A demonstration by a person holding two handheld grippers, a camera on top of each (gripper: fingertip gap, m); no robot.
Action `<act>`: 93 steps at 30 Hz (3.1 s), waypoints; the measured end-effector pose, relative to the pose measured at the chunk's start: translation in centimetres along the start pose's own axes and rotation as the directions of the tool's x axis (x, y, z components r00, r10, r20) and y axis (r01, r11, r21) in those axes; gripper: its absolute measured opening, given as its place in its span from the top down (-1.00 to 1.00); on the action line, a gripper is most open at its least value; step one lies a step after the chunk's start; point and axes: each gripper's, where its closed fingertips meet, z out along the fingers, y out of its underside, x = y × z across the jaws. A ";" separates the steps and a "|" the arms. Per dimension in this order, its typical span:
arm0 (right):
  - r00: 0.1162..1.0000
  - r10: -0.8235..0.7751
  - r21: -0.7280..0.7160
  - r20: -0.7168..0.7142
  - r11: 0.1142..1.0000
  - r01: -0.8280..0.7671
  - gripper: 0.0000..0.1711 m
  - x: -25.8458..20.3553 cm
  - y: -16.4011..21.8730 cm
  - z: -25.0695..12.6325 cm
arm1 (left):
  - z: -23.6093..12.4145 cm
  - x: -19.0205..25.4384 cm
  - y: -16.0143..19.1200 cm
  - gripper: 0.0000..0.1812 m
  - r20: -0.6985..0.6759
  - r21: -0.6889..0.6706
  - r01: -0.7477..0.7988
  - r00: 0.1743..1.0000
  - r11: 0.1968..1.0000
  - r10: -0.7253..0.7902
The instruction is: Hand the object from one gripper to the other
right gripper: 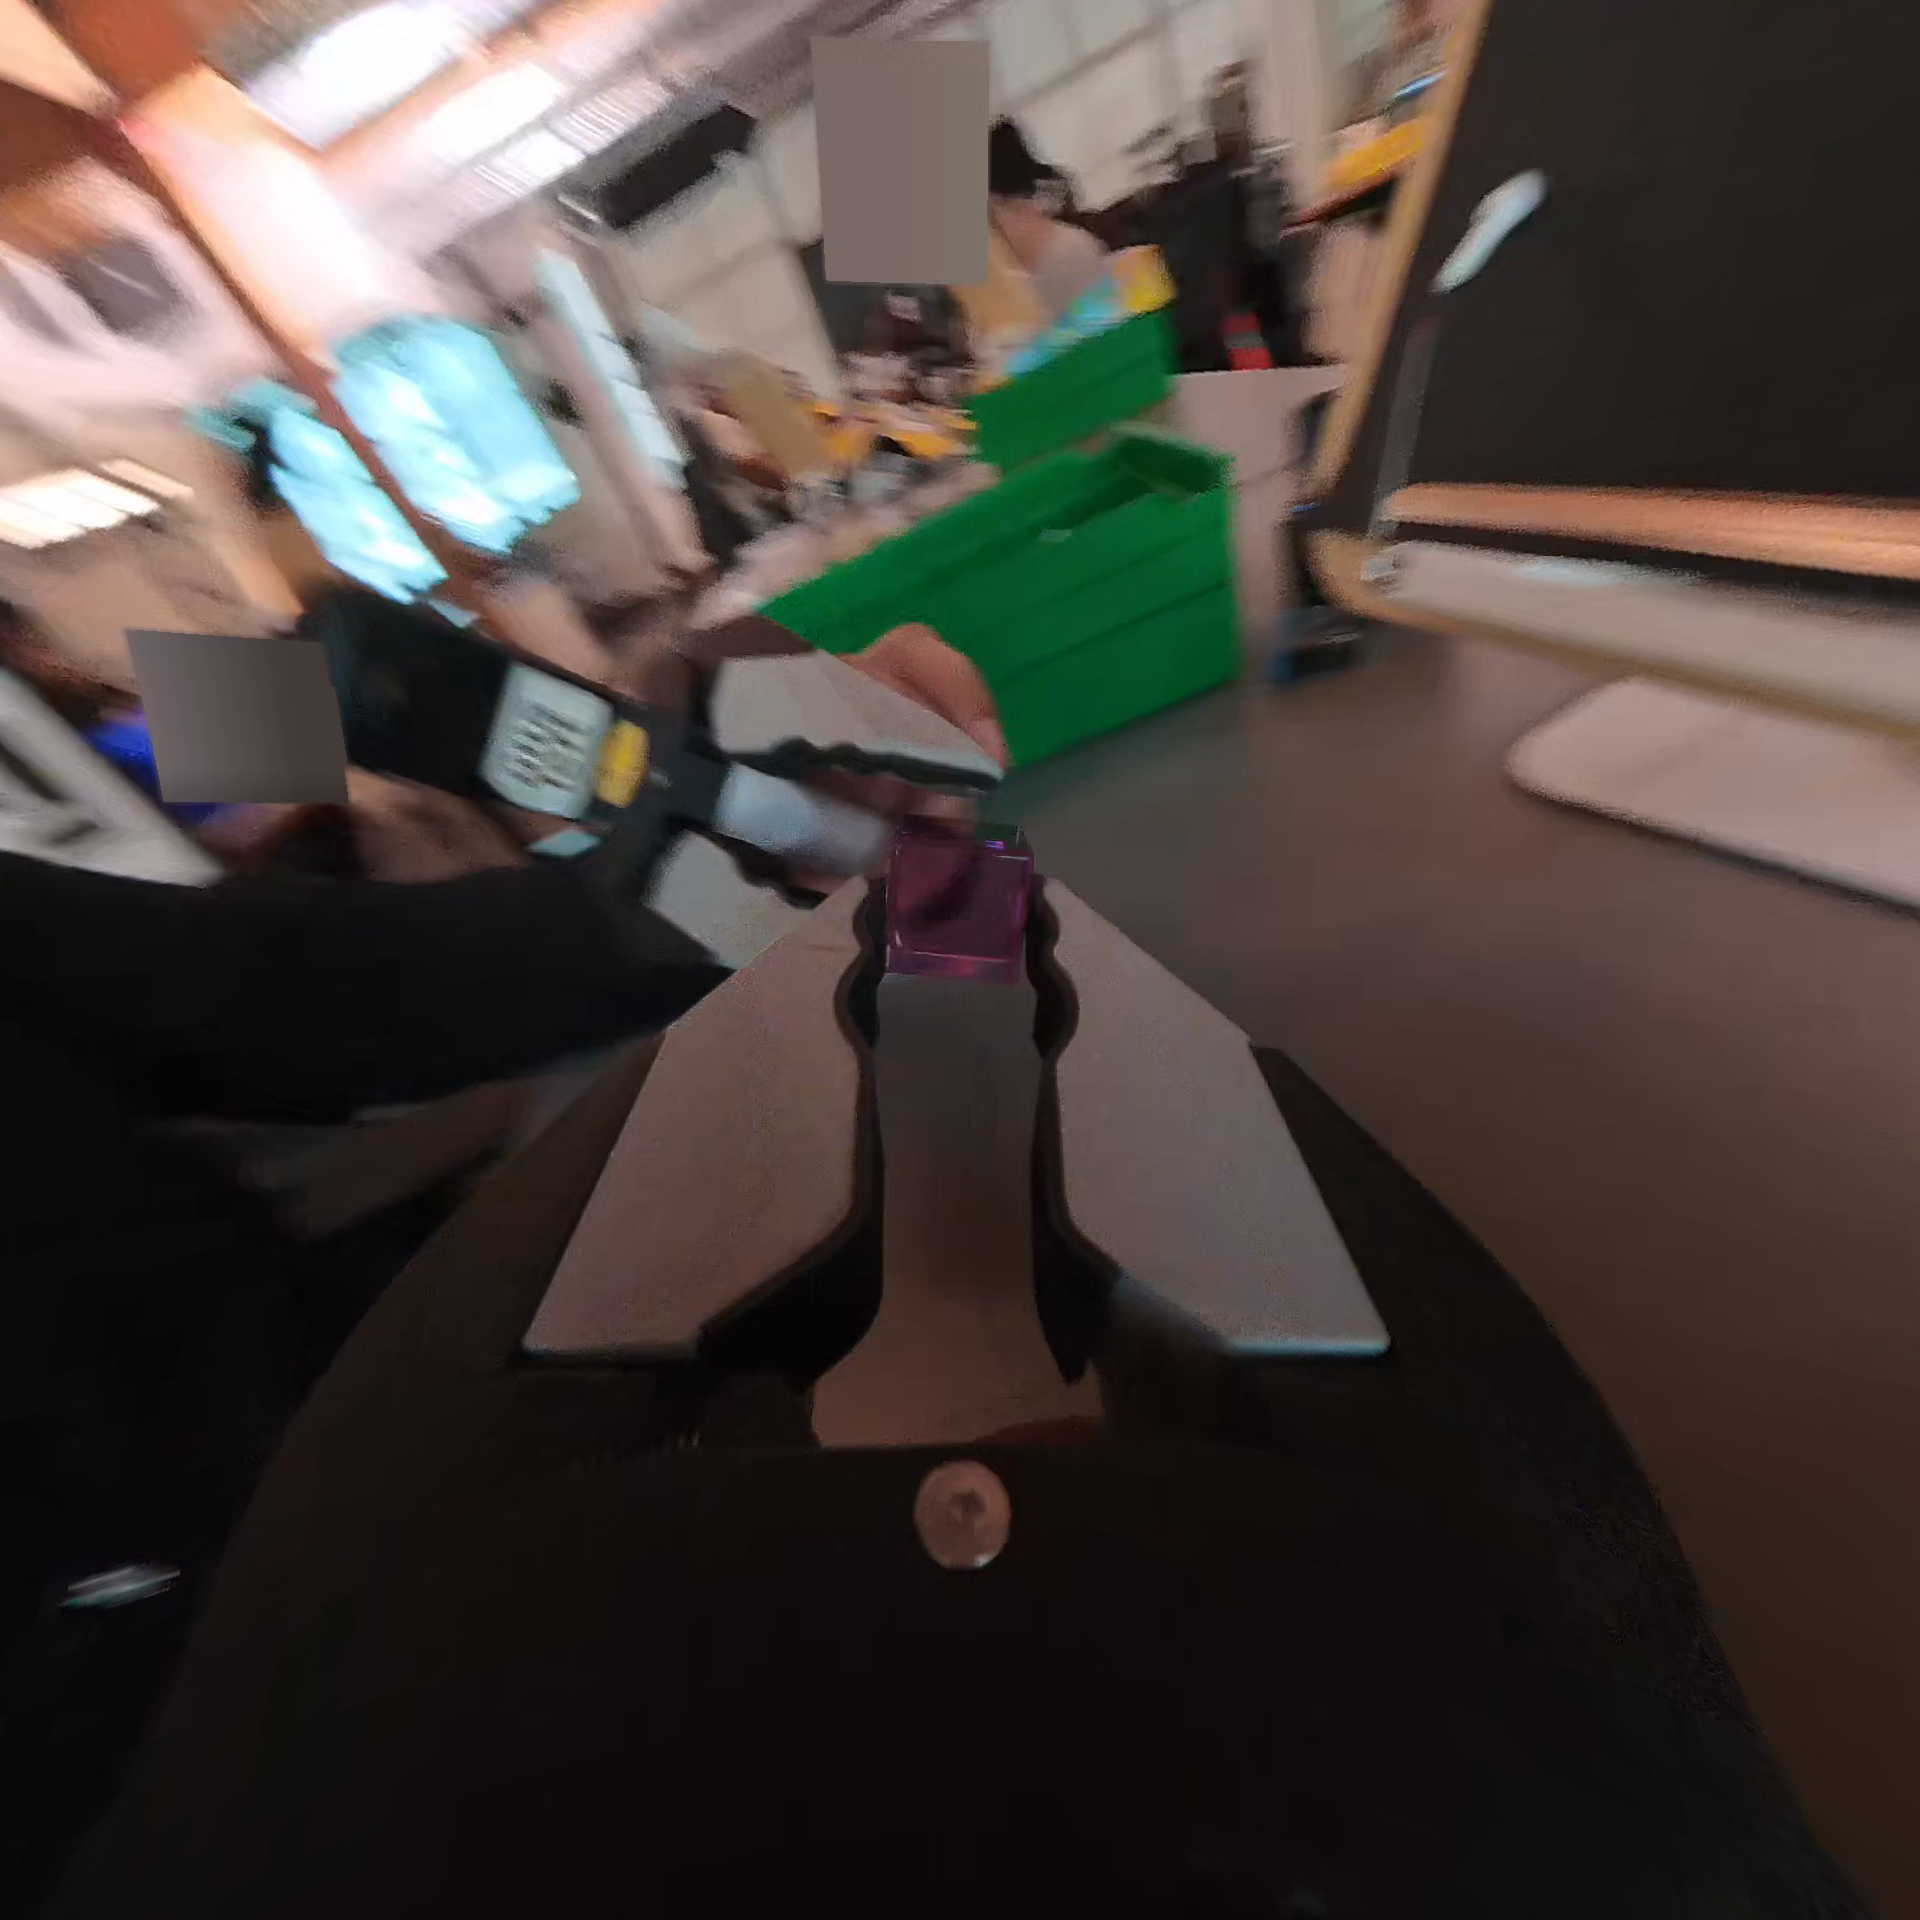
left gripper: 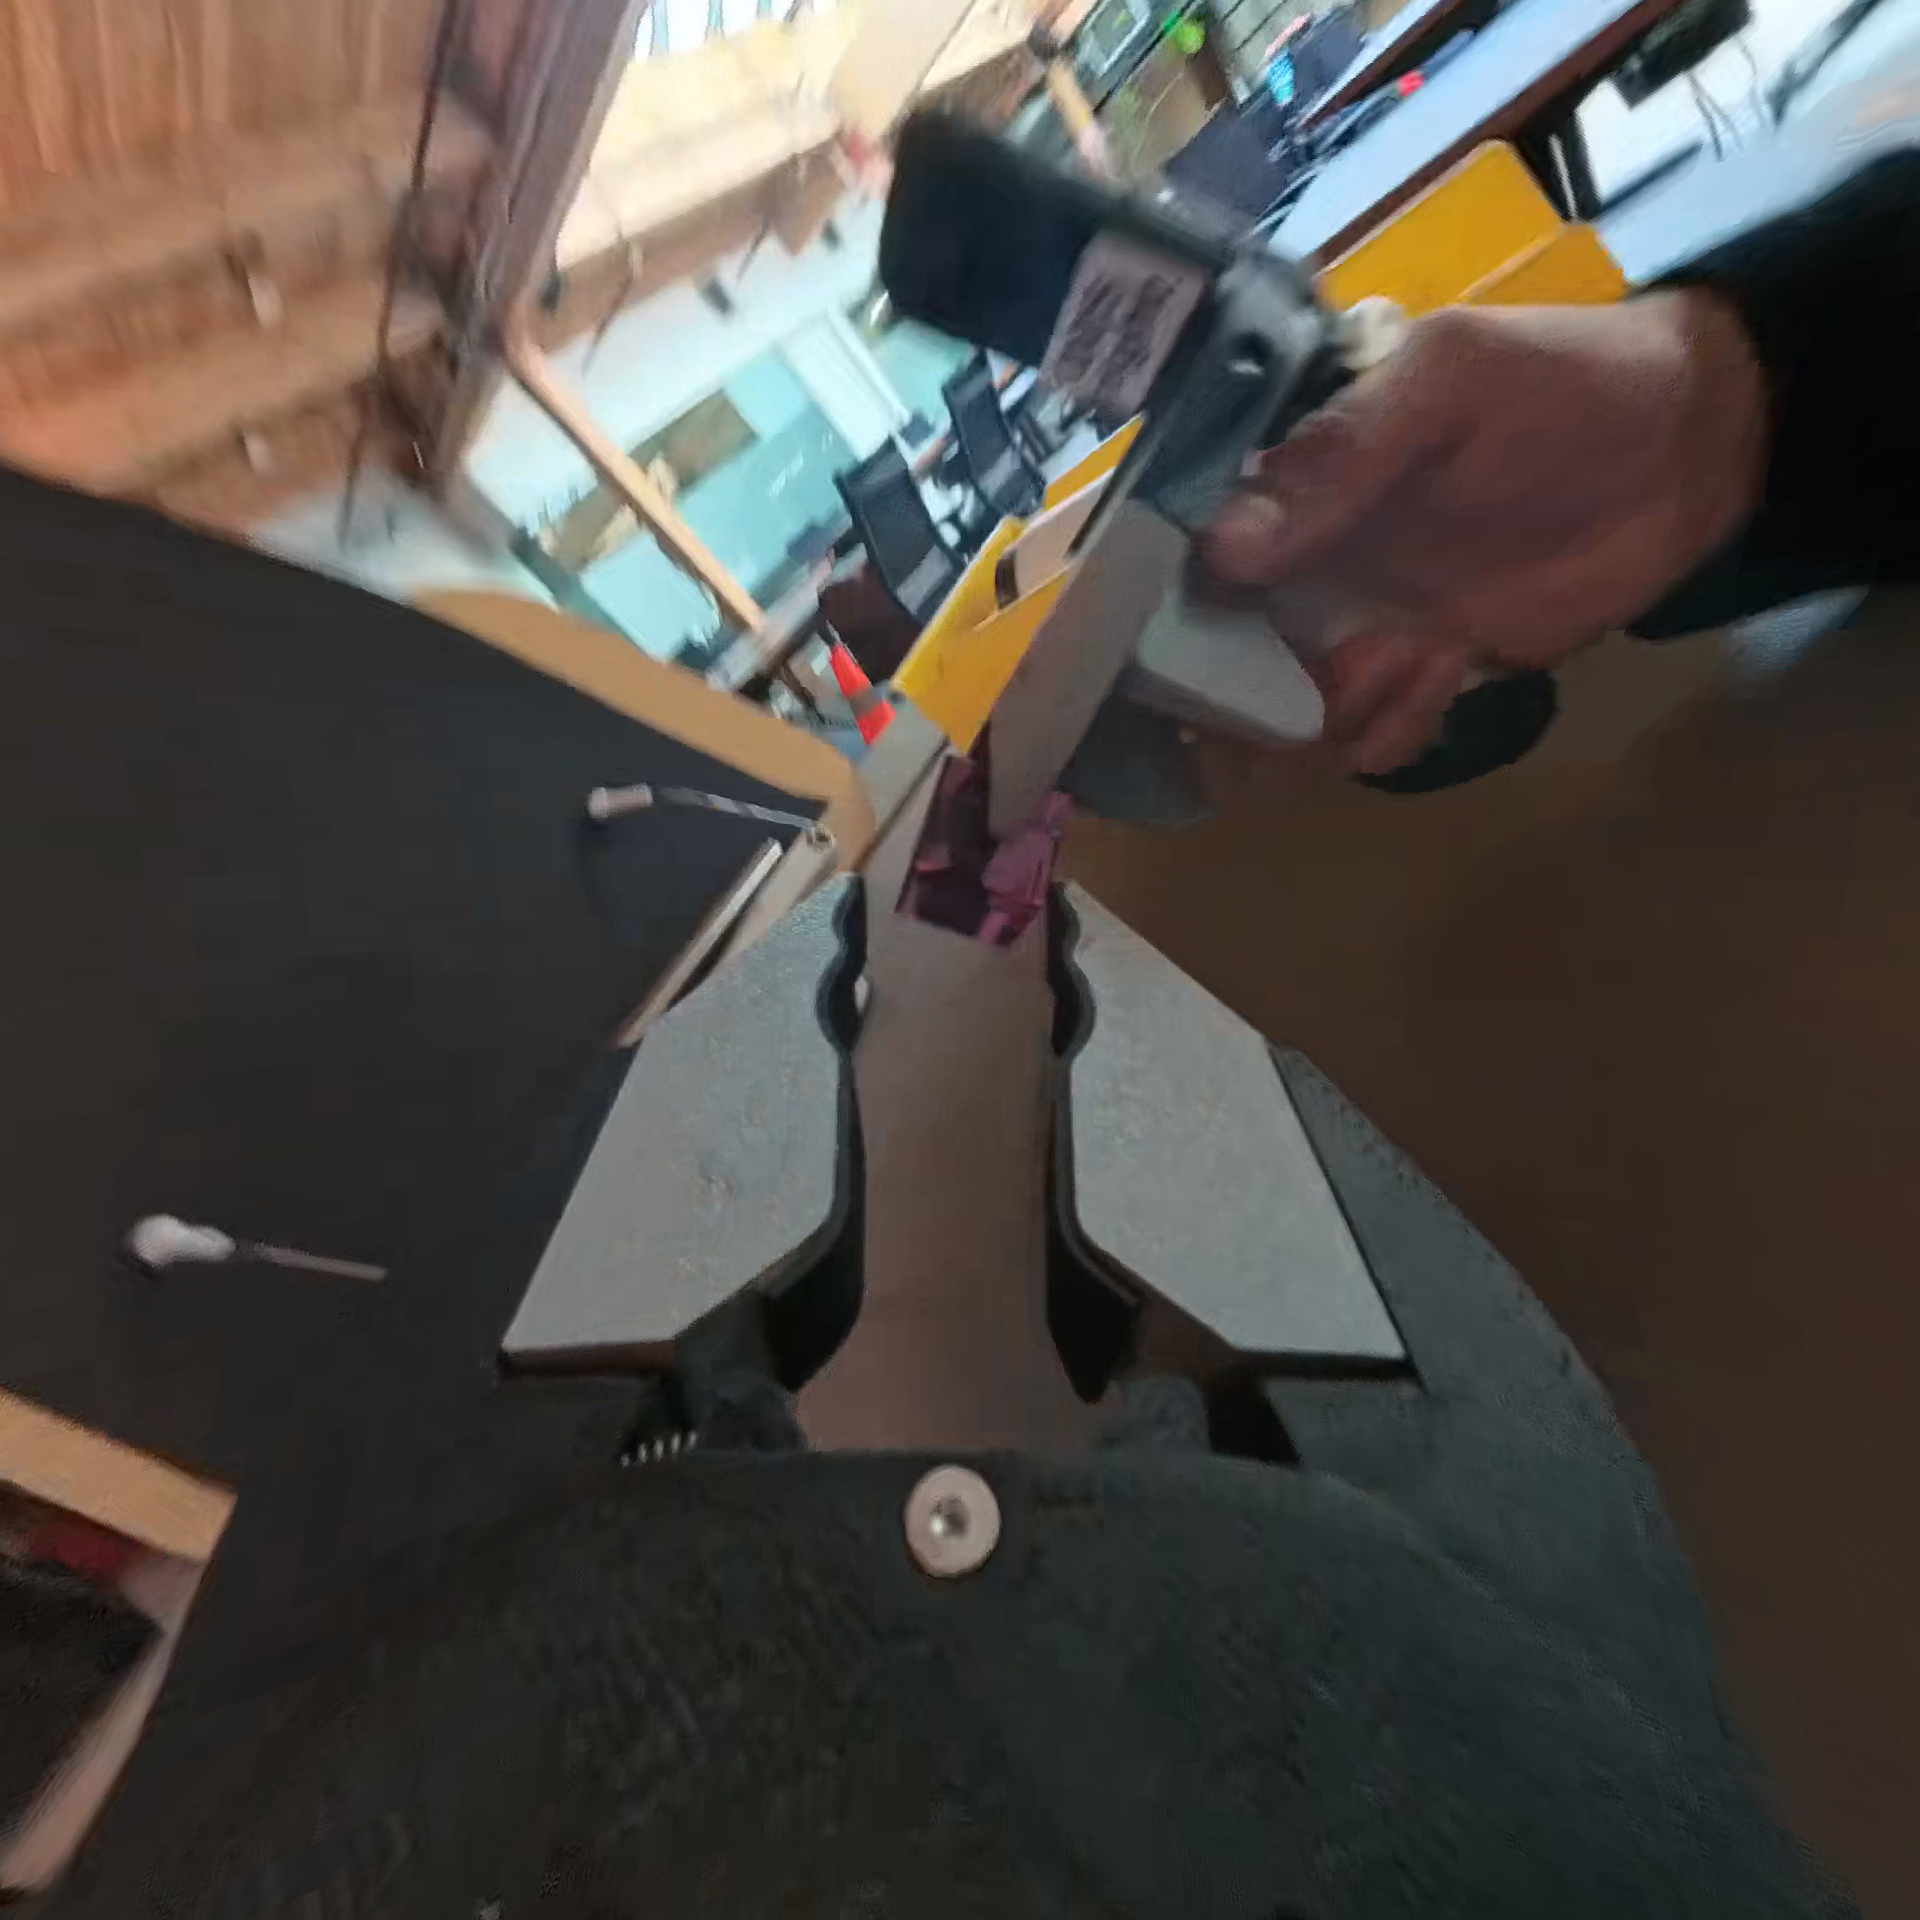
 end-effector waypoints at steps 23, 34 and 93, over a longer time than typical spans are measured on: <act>0.567 -0.750 -0.370 -0.340 0.661 0.653 0.67 1.5 0.7 0.5 | -0.1 -1.0 1.9 0.74 -0.135 -0.103 0.461 0.871 0.881 -0.472; 0.854 0.218 0.107 0.473 0.947 -0.302 0.60 -5.0 -3.5 -2.3 | -2.8 -0.4 -5.1 0.73 -0.113 0.323 0.090 0.992 0.942 -0.056; 0.763 -0.287 -0.278 -0.579 0.949 0.146 0.22 9.7 1.0 -0.3 | 1.3 2.8 5.0 0.40 -0.126 -0.316 0.379 0.892 0.870 -0.434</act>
